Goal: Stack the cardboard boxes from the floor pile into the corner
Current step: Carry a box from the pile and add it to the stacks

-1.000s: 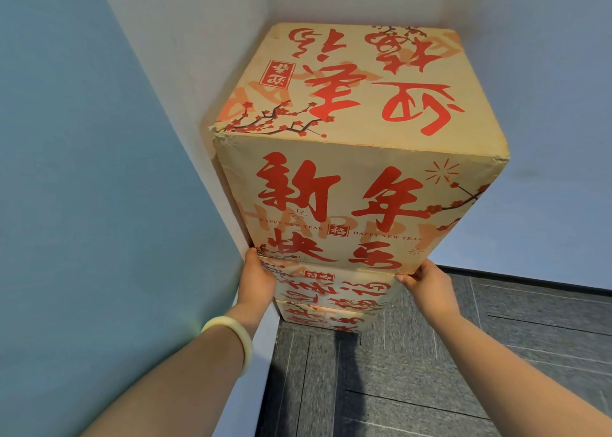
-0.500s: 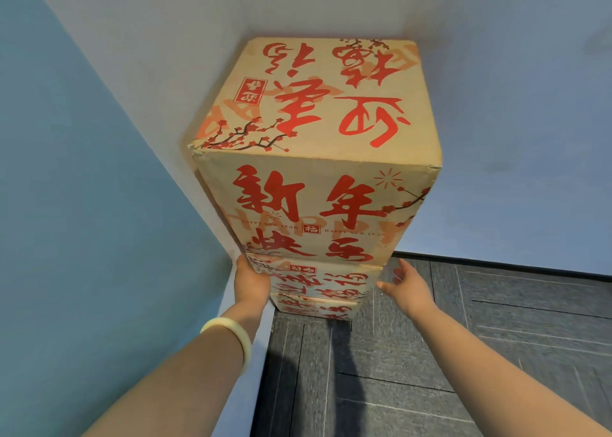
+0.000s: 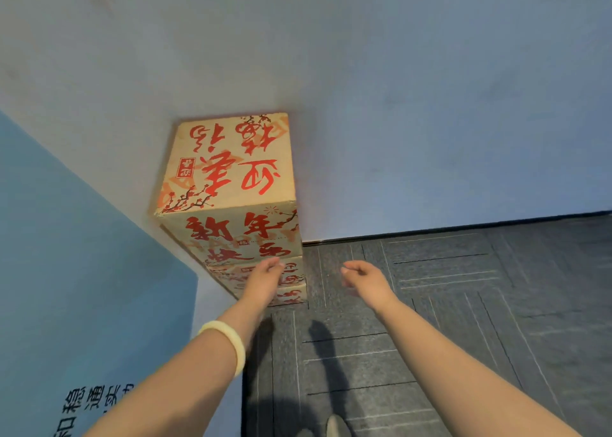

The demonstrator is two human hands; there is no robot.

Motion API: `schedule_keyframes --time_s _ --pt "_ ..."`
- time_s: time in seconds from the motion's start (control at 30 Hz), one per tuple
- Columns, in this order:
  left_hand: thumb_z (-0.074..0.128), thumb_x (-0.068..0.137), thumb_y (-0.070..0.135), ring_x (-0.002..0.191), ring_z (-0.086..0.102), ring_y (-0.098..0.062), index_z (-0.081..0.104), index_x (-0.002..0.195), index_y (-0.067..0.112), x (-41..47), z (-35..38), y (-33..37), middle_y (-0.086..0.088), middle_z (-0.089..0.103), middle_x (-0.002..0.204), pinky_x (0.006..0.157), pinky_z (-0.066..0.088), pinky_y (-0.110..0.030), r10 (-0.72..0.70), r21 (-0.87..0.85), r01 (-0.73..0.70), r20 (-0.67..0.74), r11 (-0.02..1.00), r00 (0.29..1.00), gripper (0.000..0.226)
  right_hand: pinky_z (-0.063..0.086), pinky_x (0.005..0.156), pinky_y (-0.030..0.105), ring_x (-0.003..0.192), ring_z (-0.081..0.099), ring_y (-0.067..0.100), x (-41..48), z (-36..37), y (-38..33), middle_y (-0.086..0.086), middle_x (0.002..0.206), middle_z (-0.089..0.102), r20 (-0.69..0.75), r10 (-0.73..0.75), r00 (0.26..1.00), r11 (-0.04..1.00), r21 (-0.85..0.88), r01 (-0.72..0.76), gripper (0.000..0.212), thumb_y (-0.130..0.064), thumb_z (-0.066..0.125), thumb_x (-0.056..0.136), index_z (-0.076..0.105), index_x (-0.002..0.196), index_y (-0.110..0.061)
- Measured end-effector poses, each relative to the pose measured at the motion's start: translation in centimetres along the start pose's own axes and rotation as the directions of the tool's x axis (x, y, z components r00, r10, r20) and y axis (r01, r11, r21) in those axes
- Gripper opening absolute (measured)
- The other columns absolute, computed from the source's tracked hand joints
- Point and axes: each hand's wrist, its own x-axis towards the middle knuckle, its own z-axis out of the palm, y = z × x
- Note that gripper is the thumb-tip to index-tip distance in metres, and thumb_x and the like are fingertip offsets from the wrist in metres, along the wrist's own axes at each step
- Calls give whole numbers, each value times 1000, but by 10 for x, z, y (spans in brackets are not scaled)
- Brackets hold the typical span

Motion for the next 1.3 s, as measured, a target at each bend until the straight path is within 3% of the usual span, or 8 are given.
schedule_keyframes --time_s 0.1,0.23,0.37,0.43,0.73,0.97,1.13,1.3 --pt "43 98 27 94 56 -18 46 133 16 -33 28 19 6 56 93 79 48 -33 56 80 -68 146 994 988 37 45 101 41 99 60 21 -43 -29 4 5 98 63 -61 21 998 997 70 -17 32 -21 52 94 55 122 -6" --pt "43 98 25 86 57 -16 46 132 9 -71 58 28 -6 58 112 60 44 -24 60 153 -109 292 982 954 37 47 92 34 93 61 18 -107 -71 20 5 105 62 -183 65 981 976 218 -24 25 -20 49 96 57 116 -7" --pt "43 98 29 79 58 -18 44 132 0 -115 102 31 -7 59 106 57 44 -24 41 252 -171 451 953 892 45 49 79 30 88 62 16 -183 -116 60 2 102 61 -331 158 930 925 380 -22 15 -27 49 96 57 103 -16" --pt "44 98 27 94 60 -22 44 132 5 -143 135 34 -9 56 122 72 49 -30 34 270 -206 529 941 848 41 45 66 24 82 62 15 -222 -139 86 2 101 62 -420 207 884 888 459 10 12 -28 50 96 57 96 -18" --pt "48 96 30 108 52 -19 37 139 11 -330 304 28 -6 46 138 95 45 -38 2 260 -445 861 857 508 49 45 65 22 91 60 15 -429 -221 208 -6 98 60 -684 457 569 729 654 200 11 -35 49 95 54 90 -26" --pt "52 94 30 81 54 -12 46 131 13 -503 433 -33 -1 51 113 62 45 -25 -68 224 -580 958 783 278 41 43 64 22 89 59 14 -594 -253 328 -2 96 59 -755 585 298 675 656 338 26 -32 49 96 57 110 -12" --pt "49 96 20 75 55 -12 51 117 15 -648 513 -105 -2 55 100 60 43 -25 -140 190 -646 982 740 127 22 45 57 14 85 57 17 -721 -277 420 16 105 60 -736 662 139 645 655 393 38 -22 51 96 55 119 8" --pt "47 97 18 77 61 -15 52 115 16 -770 566 -183 -4 62 98 59 45 -24 -275 190 -697 961 692 -10 19 42 58 20 68 57 9 -832 -280 500 6 92 60 -668 744 9 591 664 458 11 -19 51 95 58 100 -12"
